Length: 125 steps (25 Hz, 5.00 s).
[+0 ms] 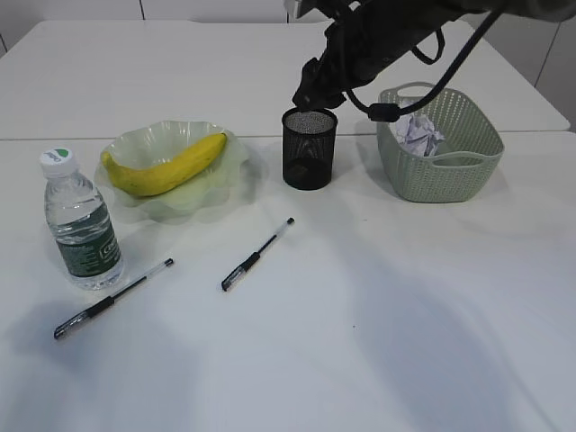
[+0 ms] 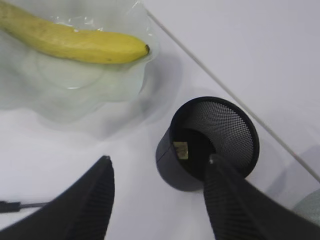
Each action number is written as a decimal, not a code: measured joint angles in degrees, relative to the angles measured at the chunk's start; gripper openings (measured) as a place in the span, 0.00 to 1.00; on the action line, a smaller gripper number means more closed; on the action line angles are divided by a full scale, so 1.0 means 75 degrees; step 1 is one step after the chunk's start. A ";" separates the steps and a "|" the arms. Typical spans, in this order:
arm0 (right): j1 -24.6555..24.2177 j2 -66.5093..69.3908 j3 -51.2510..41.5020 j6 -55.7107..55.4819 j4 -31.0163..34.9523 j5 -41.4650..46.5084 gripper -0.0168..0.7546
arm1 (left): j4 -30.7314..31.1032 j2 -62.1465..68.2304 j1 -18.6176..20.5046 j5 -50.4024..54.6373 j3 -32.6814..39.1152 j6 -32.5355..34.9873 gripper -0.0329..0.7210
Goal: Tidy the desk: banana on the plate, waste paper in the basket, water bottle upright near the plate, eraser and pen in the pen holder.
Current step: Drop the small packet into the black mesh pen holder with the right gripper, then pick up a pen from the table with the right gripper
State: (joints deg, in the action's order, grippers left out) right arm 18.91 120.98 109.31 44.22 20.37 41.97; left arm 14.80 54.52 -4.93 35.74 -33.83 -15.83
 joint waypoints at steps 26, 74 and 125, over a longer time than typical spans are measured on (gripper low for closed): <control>0.0000 -0.0758 0.0005 -0.0275 -0.0353 0.3800 0.54 | -0.0481 0.0000 0.0000 0.0059 0.0000 0.0000 0.66; 0.1182 0.1424 0.0018 0.9218 0.0371 0.2958 0.51 | -0.0566 0.0000 0.0000 0.0059 0.0000 0.0000 0.63; 0.1446 0.2205 0.0035 0.8393 0.0228 0.1618 0.34 | -0.0658 -0.0061 0.0000 0.0059 0.0000 0.0000 0.62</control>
State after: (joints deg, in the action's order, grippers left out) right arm 29.75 137.52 109.57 107.17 22.08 54.10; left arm 9.87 54.06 -4.93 36.18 -33.83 -15.83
